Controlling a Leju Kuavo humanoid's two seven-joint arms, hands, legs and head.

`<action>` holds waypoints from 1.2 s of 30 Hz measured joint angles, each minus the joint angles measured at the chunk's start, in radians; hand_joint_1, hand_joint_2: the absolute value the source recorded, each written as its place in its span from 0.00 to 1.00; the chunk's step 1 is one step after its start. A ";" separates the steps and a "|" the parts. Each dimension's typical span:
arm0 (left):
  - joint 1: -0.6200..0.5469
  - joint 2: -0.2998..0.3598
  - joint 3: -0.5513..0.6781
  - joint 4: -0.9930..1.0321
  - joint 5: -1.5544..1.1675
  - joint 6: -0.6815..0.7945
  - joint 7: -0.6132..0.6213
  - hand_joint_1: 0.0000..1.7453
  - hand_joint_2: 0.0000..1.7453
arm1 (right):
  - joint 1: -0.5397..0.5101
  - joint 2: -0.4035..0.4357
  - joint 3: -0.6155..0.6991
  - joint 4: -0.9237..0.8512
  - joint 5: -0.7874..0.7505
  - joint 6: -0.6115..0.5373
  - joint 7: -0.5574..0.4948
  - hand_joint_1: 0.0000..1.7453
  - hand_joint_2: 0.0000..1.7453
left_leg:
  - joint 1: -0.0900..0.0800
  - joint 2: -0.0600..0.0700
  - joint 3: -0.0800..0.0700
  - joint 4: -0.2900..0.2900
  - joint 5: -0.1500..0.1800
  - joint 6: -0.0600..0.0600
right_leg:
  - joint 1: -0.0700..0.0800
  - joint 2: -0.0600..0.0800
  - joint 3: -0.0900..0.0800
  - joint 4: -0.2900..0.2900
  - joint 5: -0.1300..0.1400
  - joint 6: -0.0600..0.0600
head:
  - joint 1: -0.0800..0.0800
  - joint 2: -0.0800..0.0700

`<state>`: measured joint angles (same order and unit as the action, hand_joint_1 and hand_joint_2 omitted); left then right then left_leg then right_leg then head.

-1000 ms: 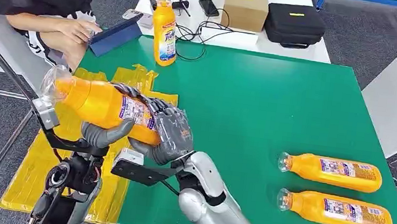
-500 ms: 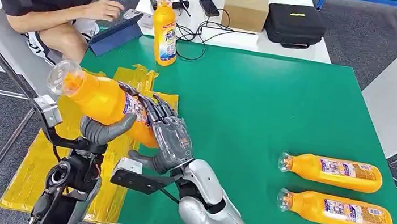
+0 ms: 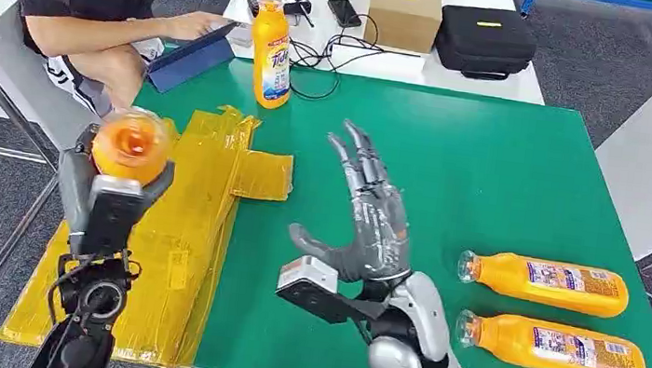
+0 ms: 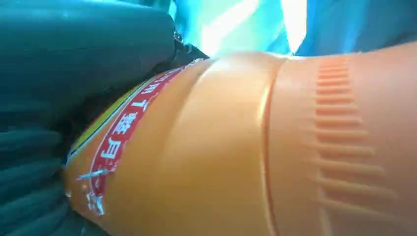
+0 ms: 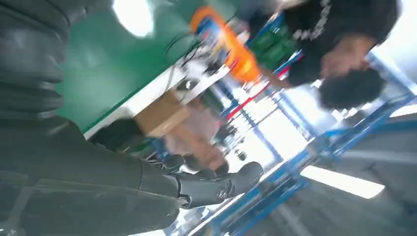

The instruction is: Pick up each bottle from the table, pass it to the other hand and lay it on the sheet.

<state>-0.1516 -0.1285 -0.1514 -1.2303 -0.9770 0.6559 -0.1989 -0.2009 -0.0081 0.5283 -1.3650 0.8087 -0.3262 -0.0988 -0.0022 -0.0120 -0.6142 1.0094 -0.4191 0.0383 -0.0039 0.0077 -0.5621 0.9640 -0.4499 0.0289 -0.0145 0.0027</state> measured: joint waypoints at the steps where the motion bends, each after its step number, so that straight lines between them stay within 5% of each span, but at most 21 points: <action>1: 0.007 0.002 -0.001 0.000 -0.170 0.004 0.059 1.00 1.00 | 0.011 -0.010 -0.016 -0.021 0.007 -0.001 0.006 0.00 1.00 | 0.000 -0.001 0.000 0.000 0.000 0.000 | 0.000 0.000 0.000 0.000 0.000 0.000 | 0.000 0.000; 4: 0.029 0.006 -0.003 0.018 -0.650 -0.010 0.238 1.00 1.00 | 0.065 -0.040 -0.083 -0.101 0.025 -0.008 0.020 0.00 1.00 | 0.000 0.000 0.000 0.000 -0.001 0.000 | 0.000 0.000 0.000 0.000 0.000 0.000 | 0.000 0.000; 11: 0.008 0.073 -0.125 0.100 -0.595 -0.102 0.466 1.00 1.00 | 0.131 -0.068 -0.174 -0.195 0.057 -0.018 0.029 0.00 1.00 | 0.000 0.000 0.001 0.000 0.000 0.000 | 0.000 0.000 0.000 0.000 0.000 0.000 | 0.000 0.000; 21: -0.044 0.101 -0.269 0.265 -0.592 -0.146 0.455 1.00 1.00 | 0.217 -0.059 -0.260 -0.278 0.104 -0.015 0.020 0.00 1.00 | 0.000 0.002 0.000 0.000 -0.001 0.000 | 0.000 0.000 0.000 0.000 0.000 0.000 | 0.000 0.000; 31: -0.084 0.087 -0.280 0.396 -0.592 -0.137 0.412 1.00 1.00 | 0.236 -0.011 -0.299 -0.306 0.171 0.030 0.028 0.00 1.00 | 0.000 0.002 0.001 0.000 0.000 0.000 | 0.000 0.001 0.000 0.000 0.000 0.000 | 0.000 0.000; 32: -0.089 0.084 -0.280 0.410 -0.592 -0.136 0.407 0.92 1.00 | 0.236 -0.006 -0.304 -0.309 0.179 0.043 0.032 0.00 1.00 | 0.000 0.002 0.000 0.000 0.000 0.000 | 0.000 0.001 0.000 0.000 0.000 0.000 | 0.000 0.000; 33: -0.094 0.081 -0.279 0.424 -0.592 -0.135 0.402 0.67 1.00 | 0.236 -0.003 -0.309 -0.311 0.188 0.053 0.035 0.00 1.00 | 0.000 0.002 0.000 0.000 0.000 0.000 | 0.000 0.001 0.000 0.000 0.000 0.000 | 0.000 0.000; 34: -0.099 0.078 -0.278 0.439 -0.592 -0.133 0.399 0.00 1.00 | 0.236 0.002 -0.313 -0.312 0.197 0.064 0.037 0.00 1.00 | 0.000 0.001 0.000 0.000 0.000 0.000 | 0.000 0.000 0.000 0.000 0.000 0.000 | 0.000 0.000; 36: -0.108 0.073 -0.274 0.463 -0.592 -0.131 0.396 0.00 1.00 | 0.236 0.007 -0.322 -0.314 0.206 0.073 0.040 0.00 1.00 | 0.000 0.002 0.000 0.000 0.000 0.000 | 0.000 0.000 0.000 0.000 0.000 0.000 | 0.000 0.000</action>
<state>-0.2595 -0.0557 -0.4253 -0.7675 -1.5694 0.5249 0.1968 0.0348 -0.0011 0.2067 -1.6789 1.0144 -0.2529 -0.0584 -0.0021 -0.0104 -0.6140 1.0093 -0.4196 0.0379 -0.0038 0.0081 -0.5621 0.9638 -0.4500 0.0289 -0.0141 0.0027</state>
